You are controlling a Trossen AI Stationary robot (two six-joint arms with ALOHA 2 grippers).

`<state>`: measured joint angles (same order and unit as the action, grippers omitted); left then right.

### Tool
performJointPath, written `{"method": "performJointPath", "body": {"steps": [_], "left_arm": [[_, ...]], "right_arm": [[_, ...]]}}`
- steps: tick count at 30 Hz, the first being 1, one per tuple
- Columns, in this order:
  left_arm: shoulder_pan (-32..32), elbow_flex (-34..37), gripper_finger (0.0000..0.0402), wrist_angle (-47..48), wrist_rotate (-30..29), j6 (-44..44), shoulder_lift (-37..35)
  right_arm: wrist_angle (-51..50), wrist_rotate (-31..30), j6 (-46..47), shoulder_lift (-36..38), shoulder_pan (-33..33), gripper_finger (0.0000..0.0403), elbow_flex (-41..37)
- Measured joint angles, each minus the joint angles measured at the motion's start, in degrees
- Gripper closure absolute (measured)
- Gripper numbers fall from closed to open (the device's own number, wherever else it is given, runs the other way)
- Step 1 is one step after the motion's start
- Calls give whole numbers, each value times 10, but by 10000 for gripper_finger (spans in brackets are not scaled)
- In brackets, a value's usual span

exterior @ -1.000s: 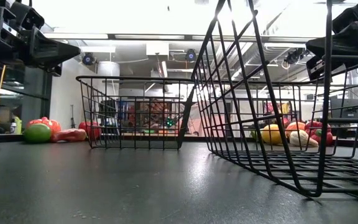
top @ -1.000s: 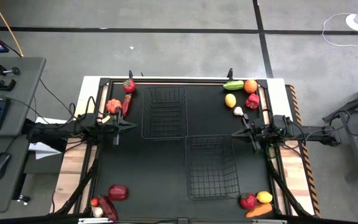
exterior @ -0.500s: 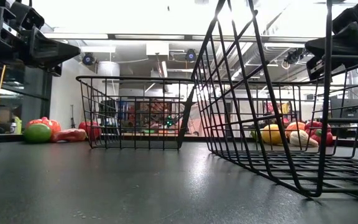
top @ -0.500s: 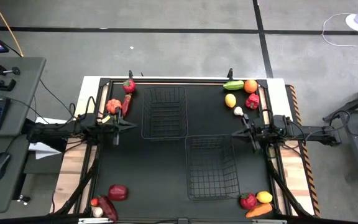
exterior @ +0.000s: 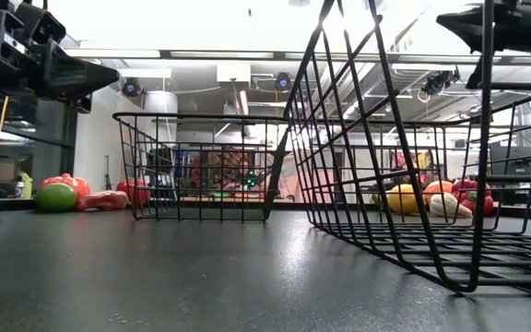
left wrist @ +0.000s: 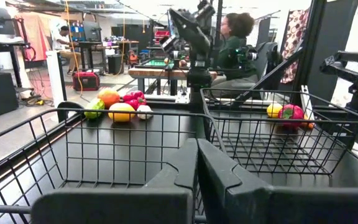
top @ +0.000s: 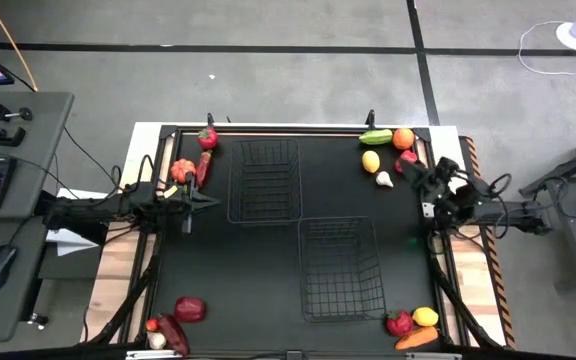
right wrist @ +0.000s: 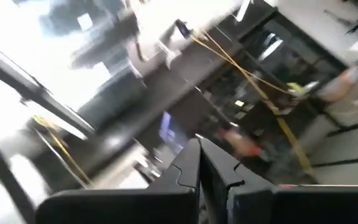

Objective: Sort produce into baskets
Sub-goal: Put the top white garlic into the top black wire basket

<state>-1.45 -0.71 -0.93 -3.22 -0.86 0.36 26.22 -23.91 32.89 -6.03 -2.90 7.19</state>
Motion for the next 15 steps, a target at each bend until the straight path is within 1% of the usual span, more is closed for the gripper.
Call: {"method": "performJointPath", "body": {"steps": [1, 3, 6, 8, 10, 12, 15], "left_arm": [[0, 0, 401, 0, 0, 0, 0], [0, 0, 401, 0, 0, 0, 0], [0, 0, 401, 0, 0, 0, 0], [0, 0, 401, 0, 0, 0, 0], [0, 0, 401, 0, 0, 0, 0], [0, 0, 401, 0, 0, 0, 0], [0, 0, 401, 0, 0, 0, 0]], "right_arm": [[-52, -4, -4, -18, -8, 401, 28], [-196, -11, -4, -64, -31, 393, 101], [-422, 0, -14, -152, -76, 358, 218], [-542, 19, -24, -221, -113, 319, 282], [-629, 55, -46, -290, -153, 271, 330], [-699, 92, -49, -360, -192, 219, 363], [-786, 134, -32, -464, -245, 146, 389]]}}
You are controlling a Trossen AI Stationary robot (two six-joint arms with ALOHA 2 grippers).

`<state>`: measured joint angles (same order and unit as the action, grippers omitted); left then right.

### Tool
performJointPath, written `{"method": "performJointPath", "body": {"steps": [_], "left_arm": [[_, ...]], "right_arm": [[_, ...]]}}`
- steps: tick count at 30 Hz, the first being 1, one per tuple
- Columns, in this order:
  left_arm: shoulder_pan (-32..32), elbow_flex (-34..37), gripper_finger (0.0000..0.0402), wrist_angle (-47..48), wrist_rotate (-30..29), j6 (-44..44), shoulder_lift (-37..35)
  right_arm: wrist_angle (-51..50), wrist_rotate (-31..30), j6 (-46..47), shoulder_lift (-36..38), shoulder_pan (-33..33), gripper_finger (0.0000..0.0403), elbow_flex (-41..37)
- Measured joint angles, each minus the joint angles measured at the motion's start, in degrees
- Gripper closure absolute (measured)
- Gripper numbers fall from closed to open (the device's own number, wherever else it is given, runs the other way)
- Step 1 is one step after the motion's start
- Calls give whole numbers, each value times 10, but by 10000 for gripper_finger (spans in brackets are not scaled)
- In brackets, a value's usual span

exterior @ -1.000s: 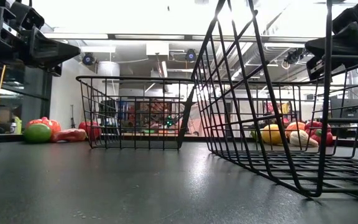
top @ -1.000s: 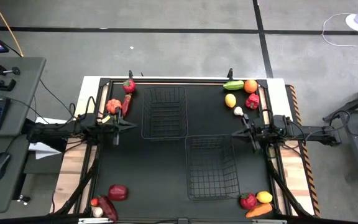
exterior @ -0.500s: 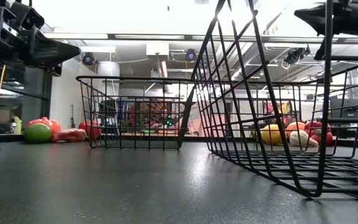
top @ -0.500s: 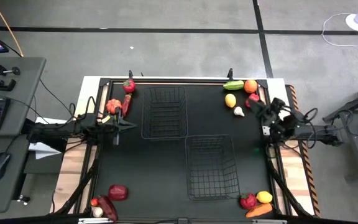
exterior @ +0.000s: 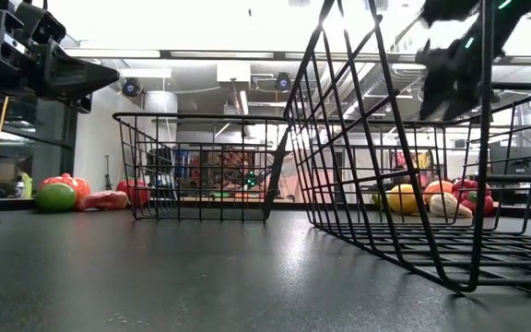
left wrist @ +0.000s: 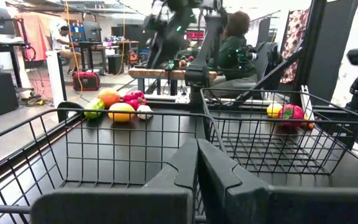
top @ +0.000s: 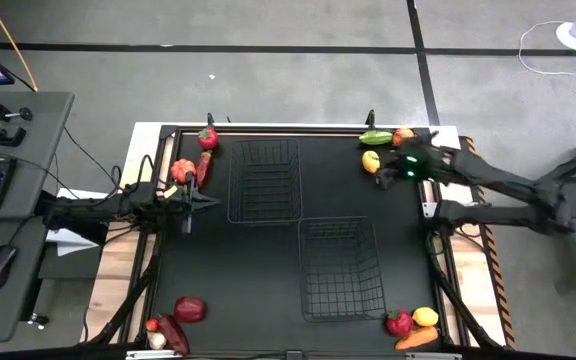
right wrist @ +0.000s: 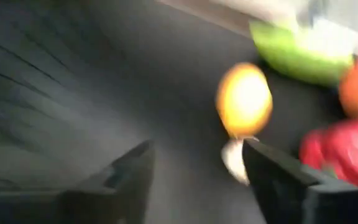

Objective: Sort produce into baskets
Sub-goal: Put the top white garlic into the top black wire basket

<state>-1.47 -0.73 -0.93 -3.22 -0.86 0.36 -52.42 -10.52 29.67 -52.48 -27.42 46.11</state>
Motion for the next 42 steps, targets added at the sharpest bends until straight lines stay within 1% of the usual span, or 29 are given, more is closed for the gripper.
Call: {"method": "performJointPath", "body": {"steps": [3, 5, 7, 10, 15, 20, 22, 27, 32, 37, 39, 42], "left_arm": [[0, 0, 401, 0, 0, 0, 0], [0, 0, 401, 0, 0, 0, 0], [0, 0, 401, 0, 0, 0, 0], [0, 0, 401, 0, 0, 0, 0], [0, 0, 401, 0, 0, 0, 0], [0, 0, 401, 0, 0, 0, 0], [0, 0, 401, 0, 0, 0, 0], [0, 0, 401, 0, 0, 0, 0], [0, 0, 401, 0, 0, 0, 0], [0, 0, 401, 0, 0, 0, 0], [0, 0, 401, 0, 0, 0, 0], [0, 0, 401, 0, 0, 0, 0]], "right_arm": [[-40, 22, 14, -94, -45, 95, 12], [-41, 27, 9, -146, -67, 75, 19], [-44, 45, -3, -192, -82, 65, 30], [-44, 64, -32, -245, -91, 62, 51], [-56, 66, -91, -320, -93, 62, 85], [-100, 58, -145, -394, -92, 62, 108], [-118, 32, -153, -419, -92, 62, 112], [-121, -16, -174, -455, -92, 62, 112], [-99, -28, -198, -474, -92, 62, 112], [-63, -41, -224, -476, -92, 64, 112], [-62, -41, -238, -476, -93, 76, 112], [-71, -41, -246, -476, -93, 118, 112]]}}
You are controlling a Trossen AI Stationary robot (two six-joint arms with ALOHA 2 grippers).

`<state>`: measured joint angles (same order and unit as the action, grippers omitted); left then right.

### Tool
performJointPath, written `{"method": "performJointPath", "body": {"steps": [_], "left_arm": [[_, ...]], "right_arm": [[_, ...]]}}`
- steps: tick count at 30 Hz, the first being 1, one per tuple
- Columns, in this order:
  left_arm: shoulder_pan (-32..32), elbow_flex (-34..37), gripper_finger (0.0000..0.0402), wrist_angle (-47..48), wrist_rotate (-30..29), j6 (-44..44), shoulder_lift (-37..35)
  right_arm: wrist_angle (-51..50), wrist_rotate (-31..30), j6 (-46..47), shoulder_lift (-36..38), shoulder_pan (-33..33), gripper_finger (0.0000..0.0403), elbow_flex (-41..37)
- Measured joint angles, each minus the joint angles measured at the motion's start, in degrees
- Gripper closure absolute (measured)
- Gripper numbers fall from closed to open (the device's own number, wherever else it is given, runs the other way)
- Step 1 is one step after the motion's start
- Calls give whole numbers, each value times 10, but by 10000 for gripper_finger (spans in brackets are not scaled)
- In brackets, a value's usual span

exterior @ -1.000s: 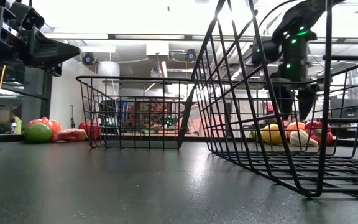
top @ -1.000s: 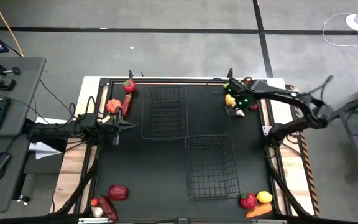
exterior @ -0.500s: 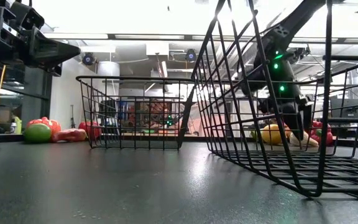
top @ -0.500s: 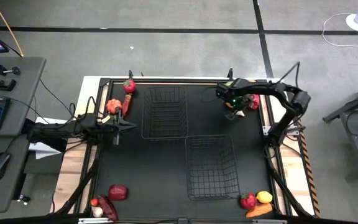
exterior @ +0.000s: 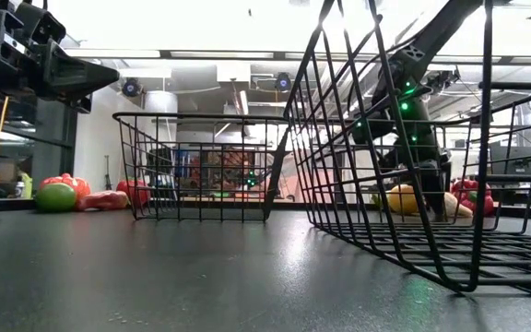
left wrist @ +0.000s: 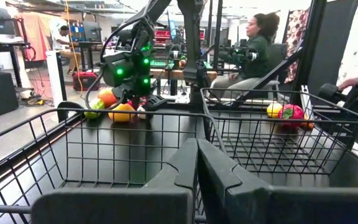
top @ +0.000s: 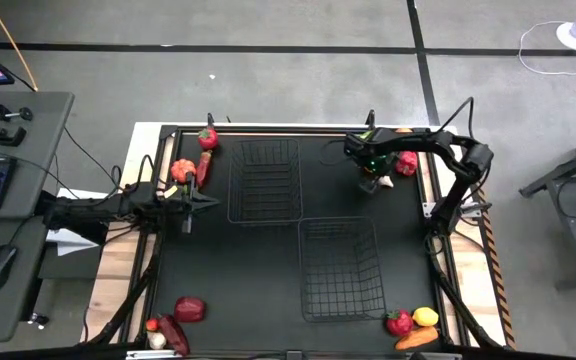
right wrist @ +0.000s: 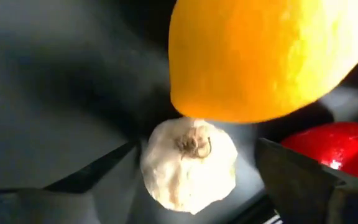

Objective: Sort produce into baskets
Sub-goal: Put the top white garlic into the top black wire basket

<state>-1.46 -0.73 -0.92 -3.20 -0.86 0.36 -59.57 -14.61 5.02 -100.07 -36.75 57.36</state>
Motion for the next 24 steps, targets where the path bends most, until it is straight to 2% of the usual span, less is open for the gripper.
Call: {"method": "performJointPath", "body": {"steps": [6, 10, 14, 18, 21, 24], "left_arm": [[0, 0, 401, 0, 0, 0, 0], [0, 0, 401, 0, 0, 0, 0], [0, 0, 401, 0, 0, 0, 0], [0, 0, 401, 0, 0, 0, 0], [0, 0, 401, 0, 0, 0, 0], [0, 0, 401, 0, 0, 0, 0]], "right_arm": [[3, 0, -5, 0, 0, 230, 0], [-39, 0, -10, 4, 3, 270, 2], [-93, 2, -10, 43, 21, 278, 32], [-104, 22, 23, 122, 52, 276, 79], [-34, 74, 78, 192, 76, 275, 104], [117, 154, 142, 245, 108, 274, 102]]}}
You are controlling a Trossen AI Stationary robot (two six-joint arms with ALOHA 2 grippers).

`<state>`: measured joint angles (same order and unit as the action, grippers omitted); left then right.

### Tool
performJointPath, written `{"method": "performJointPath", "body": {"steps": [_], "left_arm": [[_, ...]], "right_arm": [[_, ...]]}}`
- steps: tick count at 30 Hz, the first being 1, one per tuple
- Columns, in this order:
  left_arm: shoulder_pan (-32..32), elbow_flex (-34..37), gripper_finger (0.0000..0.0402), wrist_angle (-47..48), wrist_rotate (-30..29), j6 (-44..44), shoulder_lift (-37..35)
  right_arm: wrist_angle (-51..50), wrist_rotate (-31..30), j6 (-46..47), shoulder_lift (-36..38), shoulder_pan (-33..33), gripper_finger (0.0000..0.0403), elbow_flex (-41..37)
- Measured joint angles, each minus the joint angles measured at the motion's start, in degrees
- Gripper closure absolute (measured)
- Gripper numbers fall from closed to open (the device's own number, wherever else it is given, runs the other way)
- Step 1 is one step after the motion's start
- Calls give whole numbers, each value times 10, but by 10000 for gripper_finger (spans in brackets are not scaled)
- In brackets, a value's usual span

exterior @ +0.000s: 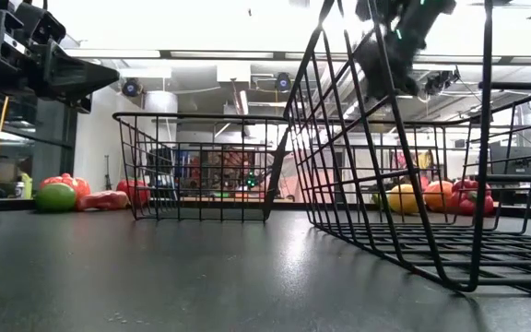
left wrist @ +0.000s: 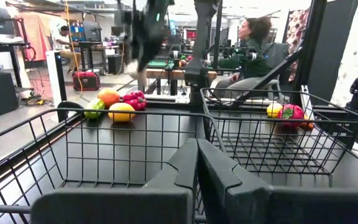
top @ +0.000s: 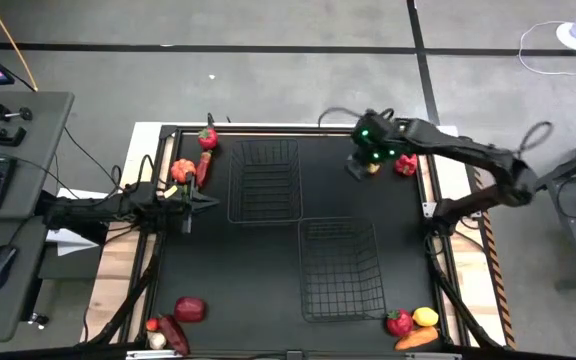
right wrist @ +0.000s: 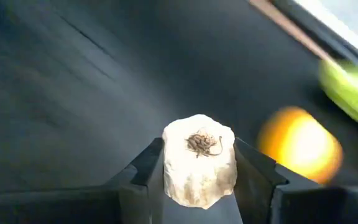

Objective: Sort produce into baskets
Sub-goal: Put the top white garlic into the top black wire basket, then put the bottom right red tomato into the bottom black wire basket

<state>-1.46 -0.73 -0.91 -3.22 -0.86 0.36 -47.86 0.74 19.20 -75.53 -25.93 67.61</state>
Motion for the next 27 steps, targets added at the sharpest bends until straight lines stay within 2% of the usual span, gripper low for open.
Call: {"method": "performJointPath", "body": {"steps": [4, 9, 12, 20, 24, 27], "left_arm": [[0, 0, 401, 0, 0, 0, 0], [0, 0, 401, 0, 0, 0, 0], [0, 0, 401, 0, 0, 0, 0], [0, 0, 401, 0, 0, 0, 0], [0, 0, 401, 0, 0, 0, 0], [0, 0, 401, 0, 0, 0, 0]], "right_arm": [[137, 4, 31, -6, 56, 274, -2], [315, 14, 44, -78, 115, 270, -2], [398, 18, 43, -124, 136, 248, -1], [376, 65, 27, -208, 142, 104, 95], [300, 65, -64, -230, 140, 46, 163], [223, 65, -91, -232, 137, 26, 213]]}}
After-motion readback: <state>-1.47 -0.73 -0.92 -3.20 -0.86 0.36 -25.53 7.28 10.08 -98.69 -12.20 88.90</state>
